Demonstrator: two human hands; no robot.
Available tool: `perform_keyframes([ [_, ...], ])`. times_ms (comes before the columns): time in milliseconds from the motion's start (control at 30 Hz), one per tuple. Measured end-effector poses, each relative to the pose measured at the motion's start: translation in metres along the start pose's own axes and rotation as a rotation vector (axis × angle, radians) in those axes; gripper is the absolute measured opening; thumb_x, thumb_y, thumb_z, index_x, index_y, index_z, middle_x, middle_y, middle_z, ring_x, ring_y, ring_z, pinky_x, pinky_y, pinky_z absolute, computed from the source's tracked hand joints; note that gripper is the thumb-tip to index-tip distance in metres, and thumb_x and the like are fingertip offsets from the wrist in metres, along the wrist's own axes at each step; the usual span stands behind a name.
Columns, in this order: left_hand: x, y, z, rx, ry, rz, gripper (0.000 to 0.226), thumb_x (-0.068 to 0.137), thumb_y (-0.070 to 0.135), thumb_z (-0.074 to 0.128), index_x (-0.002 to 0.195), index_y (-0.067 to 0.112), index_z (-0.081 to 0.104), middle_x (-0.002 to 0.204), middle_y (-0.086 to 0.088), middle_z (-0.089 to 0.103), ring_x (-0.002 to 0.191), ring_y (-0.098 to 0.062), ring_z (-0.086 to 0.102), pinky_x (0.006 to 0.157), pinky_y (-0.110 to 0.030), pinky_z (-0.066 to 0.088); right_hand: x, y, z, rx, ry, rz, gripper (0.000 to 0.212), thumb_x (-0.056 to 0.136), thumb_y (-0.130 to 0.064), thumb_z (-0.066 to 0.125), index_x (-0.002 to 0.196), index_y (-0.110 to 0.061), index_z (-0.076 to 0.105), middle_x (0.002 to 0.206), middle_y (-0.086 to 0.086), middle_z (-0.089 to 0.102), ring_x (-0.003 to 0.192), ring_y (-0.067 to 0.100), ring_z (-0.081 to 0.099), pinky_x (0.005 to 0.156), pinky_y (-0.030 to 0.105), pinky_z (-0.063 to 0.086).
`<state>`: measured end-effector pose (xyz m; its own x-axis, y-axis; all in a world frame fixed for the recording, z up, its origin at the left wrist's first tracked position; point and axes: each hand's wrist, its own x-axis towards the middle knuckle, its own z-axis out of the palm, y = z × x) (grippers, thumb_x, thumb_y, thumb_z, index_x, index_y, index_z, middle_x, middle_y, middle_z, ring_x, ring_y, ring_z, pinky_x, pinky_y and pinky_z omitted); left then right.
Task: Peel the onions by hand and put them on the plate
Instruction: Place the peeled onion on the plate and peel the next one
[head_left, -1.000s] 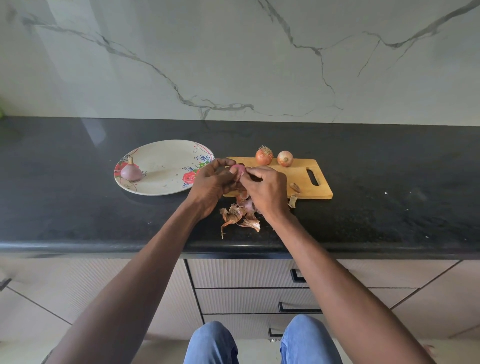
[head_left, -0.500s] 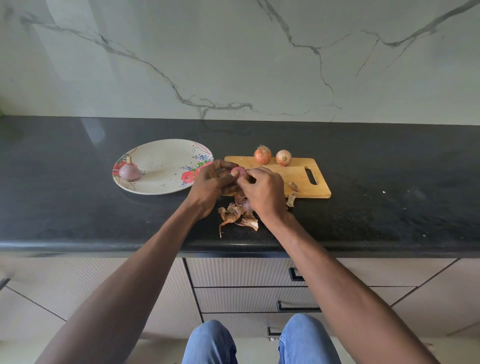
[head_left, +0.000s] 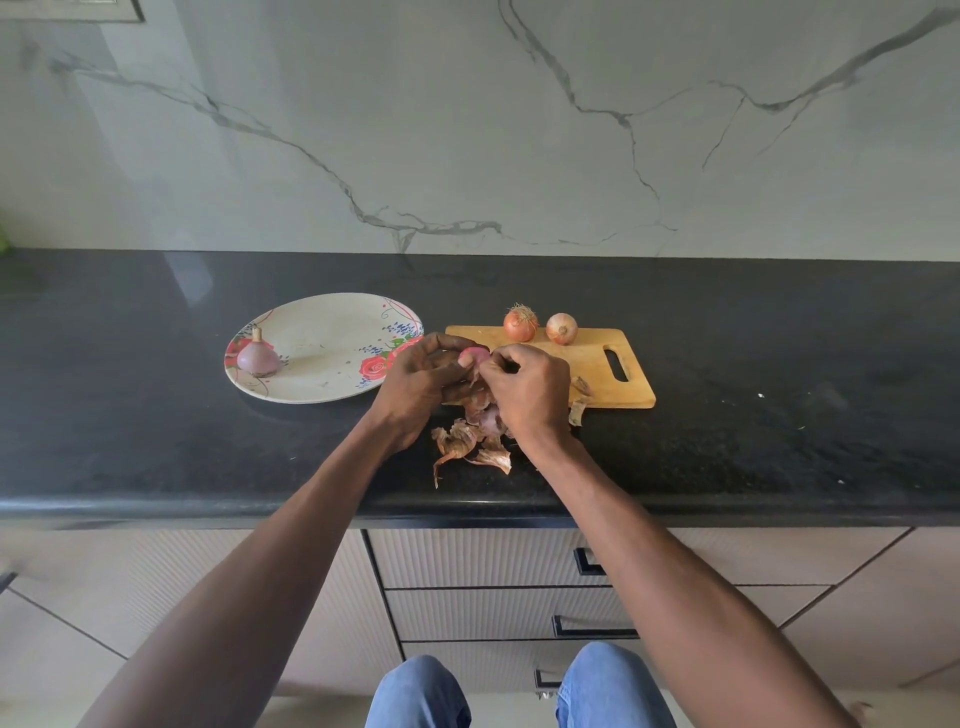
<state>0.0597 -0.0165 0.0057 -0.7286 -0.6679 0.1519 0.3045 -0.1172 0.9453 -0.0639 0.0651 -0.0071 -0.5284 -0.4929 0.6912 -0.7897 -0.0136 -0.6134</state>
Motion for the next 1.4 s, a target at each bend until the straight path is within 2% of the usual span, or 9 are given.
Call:
perform_keyframes([
  [133, 0.002, 0.0, 0.002, -0.065, 0.017, -0.003, 0.017, 0.094, 0.006, 0.062, 0.111, 0.004, 0.06, 0.111, -0.012, 0.071, 0.101, -0.022, 0.069, 0.089, -0.033, 0.06, 0.0, -0.005, 0.0, -0.014, -0.014, -0.039, 0.026, 0.089, -0.017, 0.072, 0.067, -0.005, 0.066, 0.059, 0.004, 0.06, 0.051, 0.016, 0.049, 0.047, 0.025, 0.035],
  [267, 0.003, 0.004, 0.001, -0.169, 0.053, 0.008, 0.024, 0.088, 0.01, 0.064, 0.112, 0.005, 0.064, 0.106, -0.009, 0.073, 0.098, -0.018, 0.07, 0.091, -0.03, 0.059, 0.001, -0.008, -0.005, 0.166, -0.138, 0.019, 0.02, 0.09, -0.016, 0.073, 0.105, -0.004, 0.075, 0.095, 0.004, 0.075, 0.082, 0.008, 0.067, 0.069, 0.015, 0.052],
  [367, 0.002, 0.006, 0.001, -0.192, 0.089, 0.009, 0.02, 0.089, 0.008, 0.063, 0.109, 0.006, 0.067, 0.102, -0.007, 0.074, 0.096, -0.018, 0.07, 0.089, -0.029, 0.059, 0.005, -0.007, -0.006, 0.294, -0.171, 0.157, 0.028, 0.085, -0.011, 0.076, 0.113, -0.006, 0.073, 0.106, 0.004, 0.075, 0.095, 0.009, 0.07, 0.083, 0.02, 0.057],
  [533, 0.002, 0.005, 0.0, -0.096, 0.107, 0.013, 0.026, 0.086, 0.013, 0.067, 0.11, 0.007, 0.069, 0.099, -0.008, 0.076, 0.091, -0.02, 0.071, 0.084, -0.034, 0.061, 0.007, -0.008, -0.01, 0.282, -0.122, 0.177, 0.025, 0.086, -0.02, 0.077, 0.107, -0.007, 0.076, 0.101, 0.001, 0.076, 0.086, -0.002, 0.067, 0.075, 0.012, 0.053],
  [633, 0.0, 0.005, 0.003, -0.094, 0.13, -0.007, 0.022, 0.086, 0.009, 0.069, 0.107, 0.004, 0.068, 0.094, -0.011, 0.077, 0.082, -0.02, 0.073, 0.081, -0.034, 0.063, 0.003, -0.009, -0.01, 0.266, -0.093, 0.17, 0.021, 0.087, -0.024, 0.076, 0.1, -0.008, 0.078, 0.093, 0.0, 0.077, 0.072, -0.003, 0.067, 0.066, 0.022, 0.058],
  [800, 0.0, 0.003, 0.003, -0.062, 0.096, -0.011, 0.021, 0.078, 0.013, 0.076, 0.097, 0.005, 0.071, 0.096, -0.015, 0.075, 0.088, -0.027, 0.072, 0.081, -0.036, 0.063, -0.002, -0.004, -0.001, 0.132, -0.093, 0.014, 0.014, 0.089, -0.02, 0.072, 0.091, -0.006, 0.076, 0.081, 0.004, 0.074, 0.072, 0.016, 0.068, 0.063, 0.04, 0.057],
  [1033, 0.004, 0.0, -0.002, -0.053, 0.092, -0.012, 0.025, 0.08, 0.014, 0.073, 0.102, 0.003, 0.07, 0.1, -0.015, 0.075, 0.095, -0.028, 0.072, 0.087, -0.039, 0.062, 0.0, -0.005, 0.001, 0.006, -0.078, -0.14, 0.015, 0.088, -0.011, 0.065, 0.085, 0.0, 0.074, 0.072, 0.01, 0.069, 0.063, 0.022, 0.062, 0.057, 0.038, 0.054],
  [1200, 0.003, -0.001, -0.001, -0.027, 0.073, -0.018, 0.025, 0.08, 0.016, 0.072, 0.101, 0.003, 0.067, 0.099, -0.013, 0.073, 0.092, -0.025, 0.071, 0.084, -0.035, 0.062, -0.003, -0.008, -0.002, -0.061, -0.025, -0.168, 0.017, 0.085, -0.006, 0.069, 0.068, -0.002, 0.066, 0.06, 0.005, 0.059, 0.053, 0.011, 0.044, 0.049, 0.021, 0.034],
  [1400, 0.002, 0.001, -0.001, -0.062, 0.054, -0.035, 0.016, 0.091, 0.006, 0.065, 0.105, -0.001, 0.063, 0.094, -0.013, 0.072, 0.083, -0.02, 0.071, 0.068, -0.026, 0.06, -0.005, -0.01, -0.003, -0.071, -0.014, -0.158, 0.021, 0.086, -0.008, 0.069, 0.066, -0.005, 0.064, 0.059, 0.003, 0.058, 0.051, 0.012, 0.044, 0.048, 0.016, 0.031],
])
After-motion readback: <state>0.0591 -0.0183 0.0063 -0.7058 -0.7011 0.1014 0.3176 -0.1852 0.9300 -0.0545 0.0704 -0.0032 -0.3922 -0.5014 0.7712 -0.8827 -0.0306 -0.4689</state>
